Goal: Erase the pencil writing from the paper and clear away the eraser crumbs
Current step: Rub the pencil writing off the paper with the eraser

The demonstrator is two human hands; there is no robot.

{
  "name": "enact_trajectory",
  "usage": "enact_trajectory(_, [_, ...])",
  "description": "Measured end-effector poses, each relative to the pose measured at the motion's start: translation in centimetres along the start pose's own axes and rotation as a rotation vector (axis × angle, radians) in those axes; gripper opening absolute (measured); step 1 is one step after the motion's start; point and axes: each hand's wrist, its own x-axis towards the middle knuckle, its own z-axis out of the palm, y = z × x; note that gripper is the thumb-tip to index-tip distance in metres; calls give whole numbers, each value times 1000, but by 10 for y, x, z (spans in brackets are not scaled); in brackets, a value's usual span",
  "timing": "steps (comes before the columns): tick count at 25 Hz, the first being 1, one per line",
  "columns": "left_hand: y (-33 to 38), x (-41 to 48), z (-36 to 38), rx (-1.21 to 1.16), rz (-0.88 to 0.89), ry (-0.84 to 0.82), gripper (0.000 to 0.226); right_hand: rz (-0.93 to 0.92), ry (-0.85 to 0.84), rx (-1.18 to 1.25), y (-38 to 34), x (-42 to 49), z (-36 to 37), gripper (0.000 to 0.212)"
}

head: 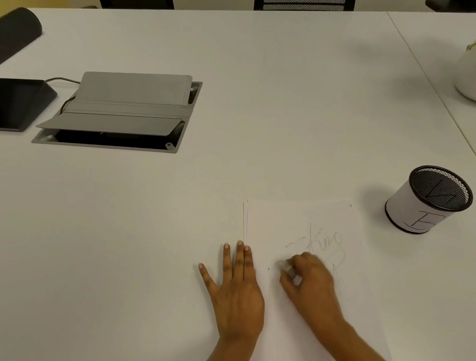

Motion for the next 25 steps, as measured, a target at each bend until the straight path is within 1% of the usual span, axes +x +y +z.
enact_trajectory(3, [-1, 0, 1, 9, 8, 19, 55, 140, 130, -6, 17, 29, -23, 14])
enact_trajectory(6, [0, -1, 1, 23, 6, 3, 57, 166, 176, 26, 14, 28, -24, 14])
enact_trajectory(7, [1, 0, 0, 20, 1, -11, 60, 148, 156, 31, 10, 20, -19, 15])
enact_trajectory(9, [2, 0, -2, 11, -7, -37, 66, 84, 60, 13, 3, 2, -5, 13])
enact_trajectory(11, [2, 0, -3, 14, -7, -38, 67, 2, -18, 6, 0, -9, 5, 7])
enact_trajectory(12, [2, 1, -3, 2, -5, -33, 67, -19, -30, 5, 0, -6, 5, 9])
enact_trajectory(14, [1, 0, -2, -5, -1, -11, 64, -1, -7, 7, 4, 9, -2, 20])
enact_trajectory(17, [-1, -2, 1, 13, 10, 46, 48, 84, 98, 16, 12, 43, -18, 27])
enact_trajectory(20, [-1, -1, 0, -5, -14, 28, 56, 140, 140, 19, 12, 52, -21, 28])
enact_trajectory(21, [0, -1, 0, -6, -8, 30, 55, 132, 125, 13, 10, 45, -17, 28])
enact_trajectory(23, [0, -1, 0, -9, 12, 40, 48, 51, 44, 12, 0, 20, -2, 25])
enact_trajectory(25, [1, 0, 0, -22, 12, 20, 58, -52, -17, 10, -5, -1, 9, 22])
